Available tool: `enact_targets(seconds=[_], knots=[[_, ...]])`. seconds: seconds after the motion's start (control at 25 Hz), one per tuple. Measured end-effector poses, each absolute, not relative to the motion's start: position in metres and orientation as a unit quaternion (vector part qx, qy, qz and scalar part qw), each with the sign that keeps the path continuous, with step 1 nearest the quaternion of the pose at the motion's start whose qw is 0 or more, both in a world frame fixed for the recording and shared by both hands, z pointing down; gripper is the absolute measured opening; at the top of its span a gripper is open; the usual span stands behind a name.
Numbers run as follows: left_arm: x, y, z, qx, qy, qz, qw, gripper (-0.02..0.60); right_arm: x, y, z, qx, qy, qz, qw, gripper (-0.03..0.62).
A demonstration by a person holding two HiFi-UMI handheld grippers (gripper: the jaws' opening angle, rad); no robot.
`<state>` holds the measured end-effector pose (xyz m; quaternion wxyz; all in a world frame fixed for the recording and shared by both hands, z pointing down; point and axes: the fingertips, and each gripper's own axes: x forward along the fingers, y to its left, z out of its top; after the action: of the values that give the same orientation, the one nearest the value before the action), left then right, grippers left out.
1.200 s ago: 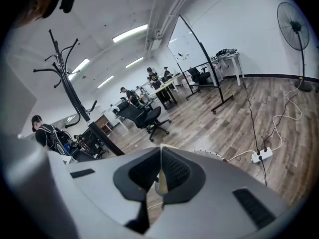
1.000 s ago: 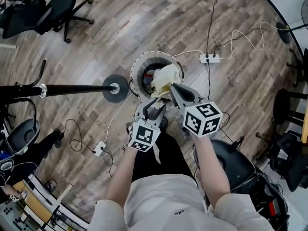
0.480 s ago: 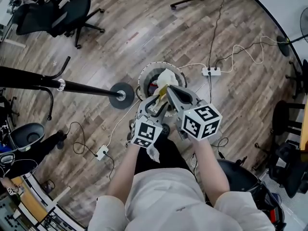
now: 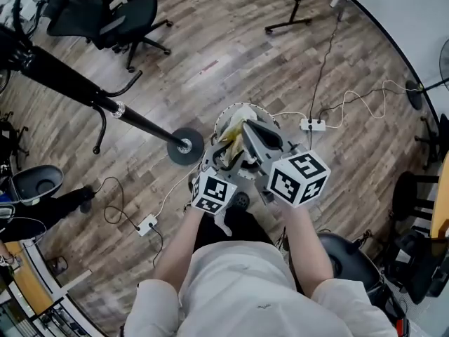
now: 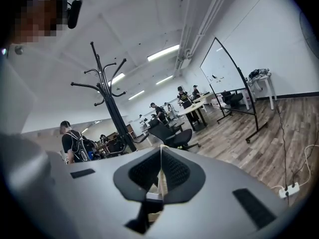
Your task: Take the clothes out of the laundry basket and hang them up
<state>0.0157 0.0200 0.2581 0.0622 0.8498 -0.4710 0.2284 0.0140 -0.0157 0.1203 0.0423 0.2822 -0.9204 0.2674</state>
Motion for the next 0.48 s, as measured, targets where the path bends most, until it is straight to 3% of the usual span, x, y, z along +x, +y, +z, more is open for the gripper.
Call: enact_targets(seconds=[0.48], knots=[[-0.080, 0.052, 0.203, 0.828, -0.523, 0.197, 0.037, 0.056, -0.056, 0.021, 0.058, 0.247, -0.944, 0.218, 0.025, 0.011]])
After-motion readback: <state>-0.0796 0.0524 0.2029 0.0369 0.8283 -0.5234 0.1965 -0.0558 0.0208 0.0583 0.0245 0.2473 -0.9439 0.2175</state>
